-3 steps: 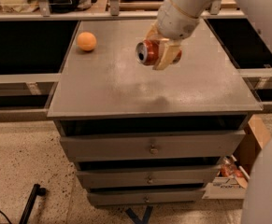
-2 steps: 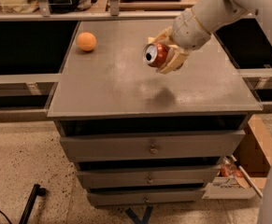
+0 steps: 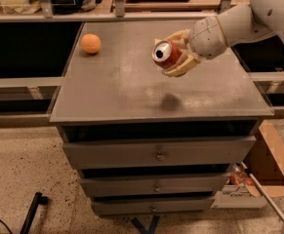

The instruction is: Place coke can upright

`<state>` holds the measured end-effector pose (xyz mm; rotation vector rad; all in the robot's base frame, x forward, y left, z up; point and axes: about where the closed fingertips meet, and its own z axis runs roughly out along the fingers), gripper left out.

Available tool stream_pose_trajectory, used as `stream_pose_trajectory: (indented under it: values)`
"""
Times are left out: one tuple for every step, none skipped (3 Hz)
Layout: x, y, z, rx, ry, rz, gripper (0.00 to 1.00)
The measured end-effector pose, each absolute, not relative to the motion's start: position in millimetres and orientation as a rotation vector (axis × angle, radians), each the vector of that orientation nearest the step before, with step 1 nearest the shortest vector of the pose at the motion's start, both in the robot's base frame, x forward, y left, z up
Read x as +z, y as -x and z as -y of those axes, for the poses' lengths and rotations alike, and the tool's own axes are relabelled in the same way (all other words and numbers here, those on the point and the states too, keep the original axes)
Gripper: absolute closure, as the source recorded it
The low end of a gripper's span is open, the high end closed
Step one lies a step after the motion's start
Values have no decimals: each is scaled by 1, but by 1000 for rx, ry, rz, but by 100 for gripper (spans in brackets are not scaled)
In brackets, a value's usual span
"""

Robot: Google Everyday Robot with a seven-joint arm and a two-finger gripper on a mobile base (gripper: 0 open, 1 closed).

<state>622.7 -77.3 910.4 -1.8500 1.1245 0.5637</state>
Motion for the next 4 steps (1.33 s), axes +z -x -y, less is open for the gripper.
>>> stream_pose_trajectory:
  values:
    - [905, -632, 85, 586, 1786, -1196, 100]
    - [899, -633, 92, 682, 1610, -1258, 100]
    - [895, -626, 95, 758, 1426, -1263, 100]
    - [892, -618, 93, 828, 1299, -1255, 100]
